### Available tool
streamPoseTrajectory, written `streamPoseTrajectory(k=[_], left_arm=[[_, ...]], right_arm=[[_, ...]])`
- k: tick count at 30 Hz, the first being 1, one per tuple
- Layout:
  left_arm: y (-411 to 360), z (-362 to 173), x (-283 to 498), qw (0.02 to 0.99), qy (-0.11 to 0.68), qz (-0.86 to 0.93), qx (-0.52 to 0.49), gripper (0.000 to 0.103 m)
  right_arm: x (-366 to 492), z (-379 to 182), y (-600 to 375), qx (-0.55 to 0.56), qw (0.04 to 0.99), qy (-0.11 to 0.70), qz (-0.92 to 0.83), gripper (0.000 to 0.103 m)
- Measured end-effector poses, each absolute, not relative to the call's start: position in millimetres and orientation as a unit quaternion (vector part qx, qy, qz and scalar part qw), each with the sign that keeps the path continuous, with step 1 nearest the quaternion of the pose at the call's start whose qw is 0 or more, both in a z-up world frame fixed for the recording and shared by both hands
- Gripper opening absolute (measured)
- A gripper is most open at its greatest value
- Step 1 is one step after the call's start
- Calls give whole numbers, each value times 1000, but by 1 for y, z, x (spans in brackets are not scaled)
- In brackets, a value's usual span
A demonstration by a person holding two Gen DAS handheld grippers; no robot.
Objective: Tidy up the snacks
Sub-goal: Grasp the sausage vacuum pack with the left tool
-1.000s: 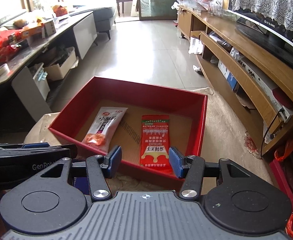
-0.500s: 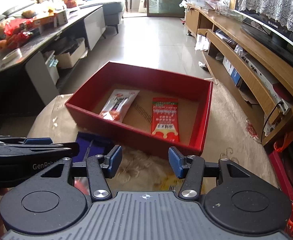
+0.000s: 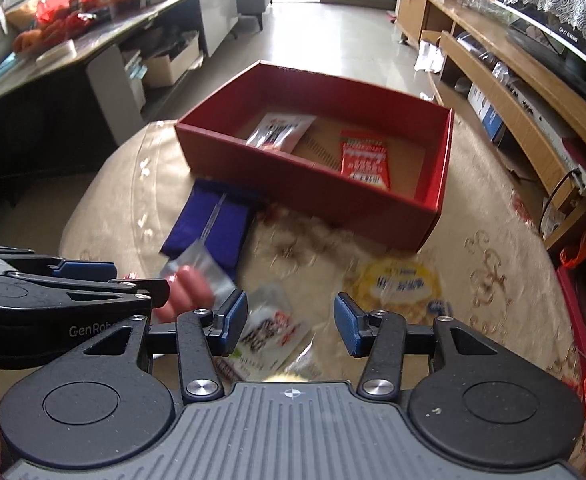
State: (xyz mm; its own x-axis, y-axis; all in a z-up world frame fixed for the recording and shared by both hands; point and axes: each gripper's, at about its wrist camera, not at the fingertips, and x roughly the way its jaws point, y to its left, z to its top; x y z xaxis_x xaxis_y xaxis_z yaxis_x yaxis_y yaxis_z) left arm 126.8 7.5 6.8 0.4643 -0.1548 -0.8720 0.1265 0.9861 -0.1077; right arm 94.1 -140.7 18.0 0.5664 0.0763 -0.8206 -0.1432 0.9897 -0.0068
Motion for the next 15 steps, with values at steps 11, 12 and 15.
streamPoseTrajectory(k=[11, 12, 15], left_arm=[[4, -15, 135, 838, 535, -111, -3, 50], [2, -17, 138, 838, 535, -110, 0, 53], [-6, -19, 147, 842, 527, -113, 17, 60]], right_arm=[[87, 7, -151, -22, 870, 488, 60, 69], [88, 7, -153, -17, 870, 489, 60, 72], [87, 7, -158, -9, 869, 491, 64, 74]])
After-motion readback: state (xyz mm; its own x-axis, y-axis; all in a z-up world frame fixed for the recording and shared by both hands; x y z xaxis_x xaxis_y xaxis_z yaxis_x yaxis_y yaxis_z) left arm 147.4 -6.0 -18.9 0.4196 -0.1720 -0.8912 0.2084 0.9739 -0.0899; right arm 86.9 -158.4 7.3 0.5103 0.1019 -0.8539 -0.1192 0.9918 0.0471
